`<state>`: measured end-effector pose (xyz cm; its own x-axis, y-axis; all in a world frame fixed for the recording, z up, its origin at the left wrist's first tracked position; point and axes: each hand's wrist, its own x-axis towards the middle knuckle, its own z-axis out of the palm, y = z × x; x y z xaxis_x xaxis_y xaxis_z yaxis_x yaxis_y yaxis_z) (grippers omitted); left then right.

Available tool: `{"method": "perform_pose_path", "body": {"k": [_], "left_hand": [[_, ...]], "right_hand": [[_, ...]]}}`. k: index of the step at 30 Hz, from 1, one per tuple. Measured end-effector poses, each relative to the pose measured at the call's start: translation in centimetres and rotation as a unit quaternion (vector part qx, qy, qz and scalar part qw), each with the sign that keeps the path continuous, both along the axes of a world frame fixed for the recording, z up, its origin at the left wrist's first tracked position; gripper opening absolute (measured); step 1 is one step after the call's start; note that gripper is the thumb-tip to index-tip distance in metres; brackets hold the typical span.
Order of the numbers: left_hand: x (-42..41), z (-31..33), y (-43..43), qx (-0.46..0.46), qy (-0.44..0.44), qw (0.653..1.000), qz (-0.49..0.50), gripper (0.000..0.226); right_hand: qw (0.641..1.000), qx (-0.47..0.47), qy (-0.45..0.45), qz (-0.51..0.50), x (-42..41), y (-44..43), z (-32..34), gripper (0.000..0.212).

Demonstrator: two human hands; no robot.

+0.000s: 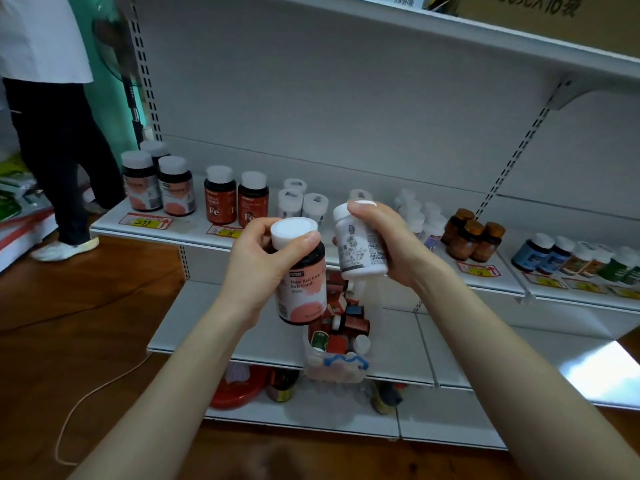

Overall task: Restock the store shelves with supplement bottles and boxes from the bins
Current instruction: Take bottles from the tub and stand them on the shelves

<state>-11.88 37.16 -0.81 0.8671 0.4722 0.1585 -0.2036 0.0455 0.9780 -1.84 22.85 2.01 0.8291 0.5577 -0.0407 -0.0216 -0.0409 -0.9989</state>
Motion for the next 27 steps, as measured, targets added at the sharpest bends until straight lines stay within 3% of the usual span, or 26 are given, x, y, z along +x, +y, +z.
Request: {"method": "perform_pose_path", "body": {"k": [7,10,13,16,22,27], "left_hand": [[2.1,-1.4,0.2,-0.013,0.032,0.999,0.014,0.031],[3.4,-2.0,0.6,-0.011,0.042,0.999,0.028,0.027],[4.9,-2.4,1.3,-0.009,0.052,0.997,0.052,0.04],[6.8,-2.3,2.0,-0.007,0.066,0.995,0.072,0.041],[10.1,-1.1,3.2,0.003,0.062,0.993,0.101,0.052],[11.8,-0.5,3.5,-0.002,0.065,0.991,0.121,0.044]], "right_hand": [[0.997,-0.076,-0.017,-0.006,3.7,-0.2,-1.3,0.019],[0.989,-0.137,-0.061,0.0,6.2,-0.2,-1.6,0.026],[0.981,-0.169,-0.089,-0.02,9.3,0.3,-1.9,0.034],[0.977,-0.178,-0.117,-0.013,12.3,1.2,-1.4,0.024],[0.982,-0.153,-0.095,0.048,17.5,2.6,-0.3,0.028],[0.984,-0.121,-0.101,0.084,19.7,3.0,0.8,0.031]]}}
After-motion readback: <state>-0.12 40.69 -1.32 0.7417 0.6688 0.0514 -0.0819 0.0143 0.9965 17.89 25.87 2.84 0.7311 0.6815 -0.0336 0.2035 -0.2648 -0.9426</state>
